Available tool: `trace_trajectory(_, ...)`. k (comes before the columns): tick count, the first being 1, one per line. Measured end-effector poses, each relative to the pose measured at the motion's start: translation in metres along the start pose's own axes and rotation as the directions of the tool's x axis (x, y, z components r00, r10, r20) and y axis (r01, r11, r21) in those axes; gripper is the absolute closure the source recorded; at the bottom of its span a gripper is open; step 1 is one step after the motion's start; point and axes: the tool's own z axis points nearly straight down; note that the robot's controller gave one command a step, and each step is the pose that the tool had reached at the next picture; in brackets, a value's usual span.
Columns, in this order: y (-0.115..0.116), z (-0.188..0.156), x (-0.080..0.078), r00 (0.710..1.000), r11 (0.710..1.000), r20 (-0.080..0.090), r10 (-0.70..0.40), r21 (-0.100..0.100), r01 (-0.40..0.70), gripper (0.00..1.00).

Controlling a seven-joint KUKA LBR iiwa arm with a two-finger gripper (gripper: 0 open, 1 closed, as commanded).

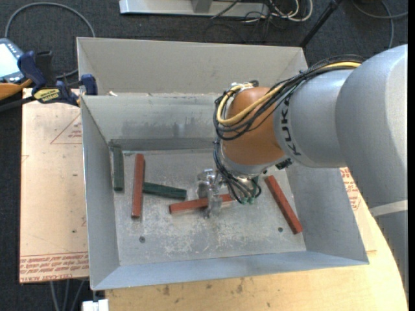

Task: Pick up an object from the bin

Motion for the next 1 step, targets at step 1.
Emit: trace_trajectory(1,0.0002,-0.0467,-0.0022,1.000,1.000,0.004,0.000,0.000,0.000,1.00)
